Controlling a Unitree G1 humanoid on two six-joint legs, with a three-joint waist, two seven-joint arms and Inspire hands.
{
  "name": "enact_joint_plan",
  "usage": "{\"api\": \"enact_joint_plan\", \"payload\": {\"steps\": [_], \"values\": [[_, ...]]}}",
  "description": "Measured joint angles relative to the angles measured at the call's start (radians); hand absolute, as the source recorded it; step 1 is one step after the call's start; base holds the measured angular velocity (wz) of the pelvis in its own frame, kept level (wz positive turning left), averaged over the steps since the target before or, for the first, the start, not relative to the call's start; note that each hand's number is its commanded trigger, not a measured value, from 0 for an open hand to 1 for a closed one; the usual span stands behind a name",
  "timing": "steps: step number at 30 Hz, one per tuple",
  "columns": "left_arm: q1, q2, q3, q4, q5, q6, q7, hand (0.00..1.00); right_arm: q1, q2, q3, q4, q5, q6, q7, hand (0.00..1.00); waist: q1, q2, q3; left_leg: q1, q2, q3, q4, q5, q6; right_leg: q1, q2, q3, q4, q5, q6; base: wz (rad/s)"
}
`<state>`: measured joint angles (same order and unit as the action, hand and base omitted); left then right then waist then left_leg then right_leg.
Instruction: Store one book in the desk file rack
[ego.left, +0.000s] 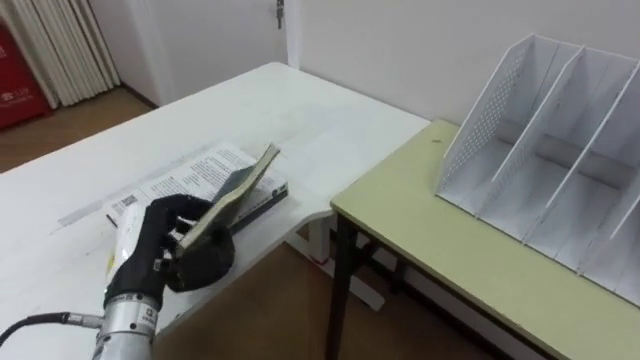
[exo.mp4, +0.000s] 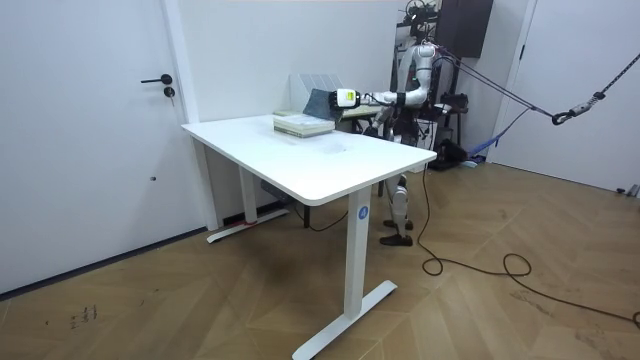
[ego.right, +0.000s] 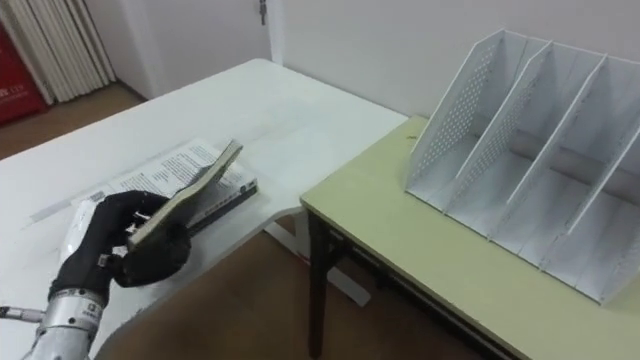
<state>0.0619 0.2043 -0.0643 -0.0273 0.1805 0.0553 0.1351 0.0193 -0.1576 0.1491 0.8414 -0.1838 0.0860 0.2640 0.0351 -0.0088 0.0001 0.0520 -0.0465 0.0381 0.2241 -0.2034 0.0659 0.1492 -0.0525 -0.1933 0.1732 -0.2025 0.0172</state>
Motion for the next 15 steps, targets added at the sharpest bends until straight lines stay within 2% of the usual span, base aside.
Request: {"api": "enact_joint_plan", "payload": {"steps": [5, 10, 14, 15], "values": [[0.0, -0.011, -0.022, -0.002, -0.093, 0.0, -0.087, 1.0, 0.007, 0.009, 0.019, -0.152, 0.083, -0.025, 0.049, 0.0, -0.003, 0.006, 0.0023, -0.023, 0.003, 0.008, 0.015, 0.0, 0.0, -0.027, 0.0, 0.0, 0.012, 0.002, -0.003, 0.0], [0.002, -0.012, -0.016, -0.003, -0.208, -0.006, -0.133, 1.0, 0.009, 0.007, 0.021, -0.283, 0.115, -0.027, 0.082, 0.0, -0.004, 0.015, 0.0074, -0.015, 0.002, 0.006, 0.014, 0.0, 0.0, -0.021, -0.002, 0.001, 0.012, 0.002, -0.002, -0.01], [0.002, -0.005, -0.014, -0.032, -0.348, -0.016, -0.21, 1.0, 0.035, 0.002, 0.019, -0.468, 0.218, -0.035, 0.126, 0.0, -0.006, 0.032, 0.0163, -0.019, 0.002, 0.001, 0.017, 0.0, 0.0, -0.019, -0.001, -0.004, 0.012, 0.002, -0.002, 0.03], [0.002, -0.006, -0.014, -0.034, -0.376, -0.029, -0.23, 1.0, 0.048, 0.003, 0.02, -0.522, 0.258, -0.037, 0.142, 0.0, -0.004, 0.038, 0.0141, -0.026, 0.002, 0.001, 0.017, 0.0, 0.0, -0.023, -0.001, -0.004, 0.013, 0.002, -0.002, 0.0]]}}
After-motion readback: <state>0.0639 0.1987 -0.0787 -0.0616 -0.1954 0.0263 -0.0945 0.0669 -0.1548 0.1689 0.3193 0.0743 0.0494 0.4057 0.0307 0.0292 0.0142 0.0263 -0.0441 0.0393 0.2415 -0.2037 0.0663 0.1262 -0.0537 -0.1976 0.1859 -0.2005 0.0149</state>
